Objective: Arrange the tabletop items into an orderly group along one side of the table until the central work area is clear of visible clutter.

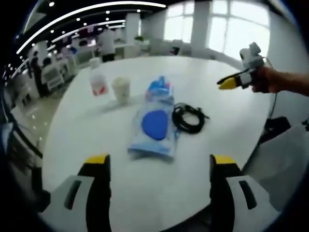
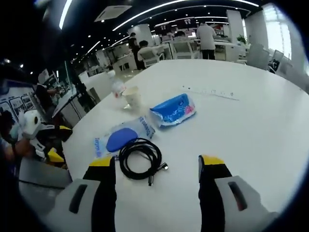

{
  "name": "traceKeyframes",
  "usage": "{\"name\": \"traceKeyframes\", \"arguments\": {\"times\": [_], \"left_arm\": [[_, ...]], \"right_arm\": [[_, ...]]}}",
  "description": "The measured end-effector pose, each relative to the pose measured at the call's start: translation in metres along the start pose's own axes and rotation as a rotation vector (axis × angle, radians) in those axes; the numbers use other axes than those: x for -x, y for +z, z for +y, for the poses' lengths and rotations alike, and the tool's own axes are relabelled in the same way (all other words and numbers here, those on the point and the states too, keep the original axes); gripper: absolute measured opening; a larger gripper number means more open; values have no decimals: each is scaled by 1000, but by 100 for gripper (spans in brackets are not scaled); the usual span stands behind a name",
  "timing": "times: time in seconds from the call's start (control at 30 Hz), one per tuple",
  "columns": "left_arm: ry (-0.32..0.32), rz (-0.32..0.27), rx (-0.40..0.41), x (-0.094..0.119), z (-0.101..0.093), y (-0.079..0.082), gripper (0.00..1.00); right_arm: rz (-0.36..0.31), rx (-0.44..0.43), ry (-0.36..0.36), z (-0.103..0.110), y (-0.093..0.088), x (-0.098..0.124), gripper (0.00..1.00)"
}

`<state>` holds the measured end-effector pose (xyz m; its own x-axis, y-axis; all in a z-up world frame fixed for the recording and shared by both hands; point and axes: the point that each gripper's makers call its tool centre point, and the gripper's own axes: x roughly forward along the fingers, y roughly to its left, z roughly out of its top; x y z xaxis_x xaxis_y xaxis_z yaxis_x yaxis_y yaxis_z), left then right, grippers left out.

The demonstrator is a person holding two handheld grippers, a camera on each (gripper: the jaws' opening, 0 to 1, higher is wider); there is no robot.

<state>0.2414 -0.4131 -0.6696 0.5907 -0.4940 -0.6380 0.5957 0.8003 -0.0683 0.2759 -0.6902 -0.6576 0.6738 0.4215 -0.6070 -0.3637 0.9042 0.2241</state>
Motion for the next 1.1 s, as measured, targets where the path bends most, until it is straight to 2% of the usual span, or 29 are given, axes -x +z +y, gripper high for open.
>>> {"name": "traceKeyframes", "arguments": {"times": [0.33,0.57,0.77,1.1], "left_arm": [[46,2,13,1,10,-1,81],[78,3,33,3,21,-2,82],[93,13,21,9,14,-2,82],[59,23,17,12,1,-3,82]], "right_arm": [[-31,3,-3,-14,-10,6,70],[-63,-1,-8,-10,-18,19,72],[-69,-18,-7,-2,-32,30,72],[-68,-32,-25,12,-42,36,73]]}}
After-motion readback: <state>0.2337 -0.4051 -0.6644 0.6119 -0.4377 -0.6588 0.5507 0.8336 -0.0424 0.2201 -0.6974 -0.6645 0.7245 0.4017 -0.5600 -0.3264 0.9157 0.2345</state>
